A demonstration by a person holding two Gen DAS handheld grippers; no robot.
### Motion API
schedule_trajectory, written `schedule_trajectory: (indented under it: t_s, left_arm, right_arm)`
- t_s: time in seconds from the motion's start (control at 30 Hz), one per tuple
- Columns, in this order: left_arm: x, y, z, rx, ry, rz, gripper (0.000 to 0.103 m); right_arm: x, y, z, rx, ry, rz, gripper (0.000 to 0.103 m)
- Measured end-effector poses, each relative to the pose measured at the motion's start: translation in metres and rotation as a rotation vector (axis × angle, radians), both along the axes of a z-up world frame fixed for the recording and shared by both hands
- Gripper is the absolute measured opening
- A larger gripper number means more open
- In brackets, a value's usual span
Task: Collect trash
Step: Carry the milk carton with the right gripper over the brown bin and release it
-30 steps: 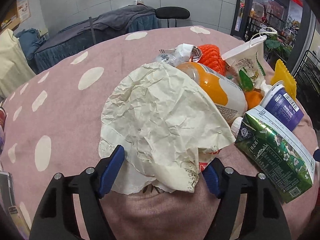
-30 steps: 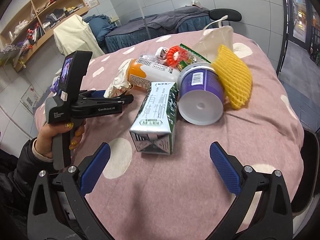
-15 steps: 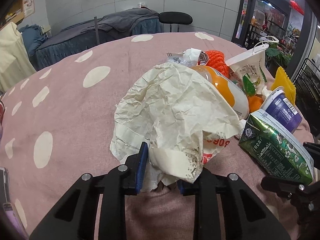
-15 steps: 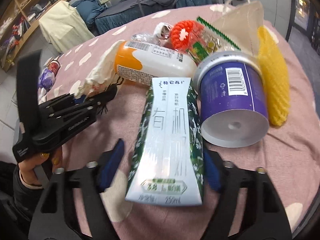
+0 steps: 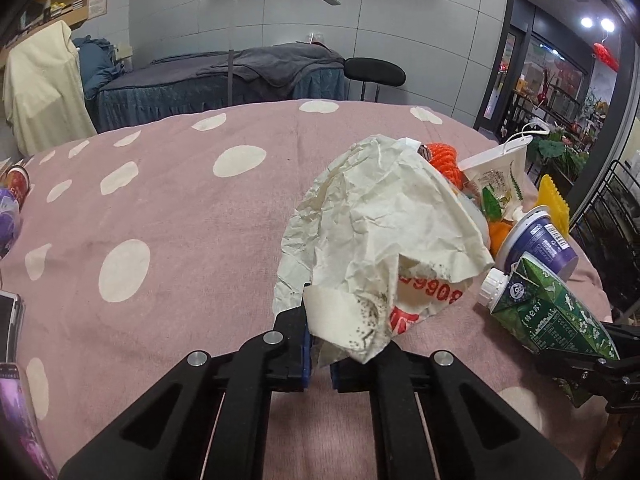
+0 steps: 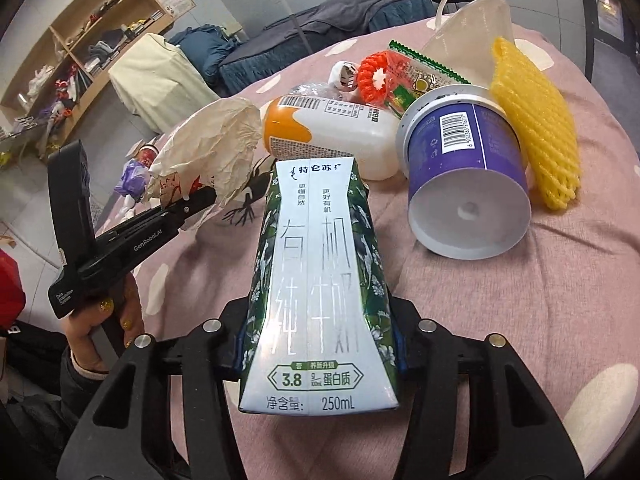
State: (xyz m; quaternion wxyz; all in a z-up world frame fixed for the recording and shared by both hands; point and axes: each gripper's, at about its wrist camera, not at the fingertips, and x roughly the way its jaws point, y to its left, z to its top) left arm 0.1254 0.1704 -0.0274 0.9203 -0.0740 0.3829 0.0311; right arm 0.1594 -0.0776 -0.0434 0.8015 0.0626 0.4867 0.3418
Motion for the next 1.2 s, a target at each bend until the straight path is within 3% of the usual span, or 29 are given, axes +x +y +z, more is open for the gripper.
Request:
schedule_trajectory:
  t_s: [0.17, 0.37, 0.53, 0.77, 1.0, 1.2]
  left_arm:
    - [-0.022, -0.015, 0.028, 0.017, -0.08, -0.027, 0.007]
    - [-0.035, -0.055, 0.055, -0.007, -0.153, -0.134, 0.007]
    - [-0.029, -0.105, 0.061, -0.037, -0.174, -0.279, 0.007]
    - [-0.003, -0.181, 0.052, -0.093, -0.152, -0.468, 0.007]
    - [0.016, -0.262, 0.039, -0.139, -0.088, -0.617, 0.007]
    - [0.028, -0.316, 0.032, -0.138, -0.057, -0.7, 0.007]
  right_arm:
    - [-0.02, -0.011, 0.013, 0.058, -0.054, 0.008, 0.051]
    - [-0.046, -0.05, 0.035, 0.132, -0.137, -0.052, 0.051]
    - [-0.058, -0.105, 0.05, 0.145, -0.213, -0.187, 0.051]
    - [-0.063, -0.209, 0.054, 0.134, -0.242, -0.435, 0.051]
    - [-0.039, -0.319, 0.013, 0.056, -0.166, -0.732, 0.051]
    - [0.007, -0.372, -0.078, -0.004, 0.059, -0.834, 0.051]
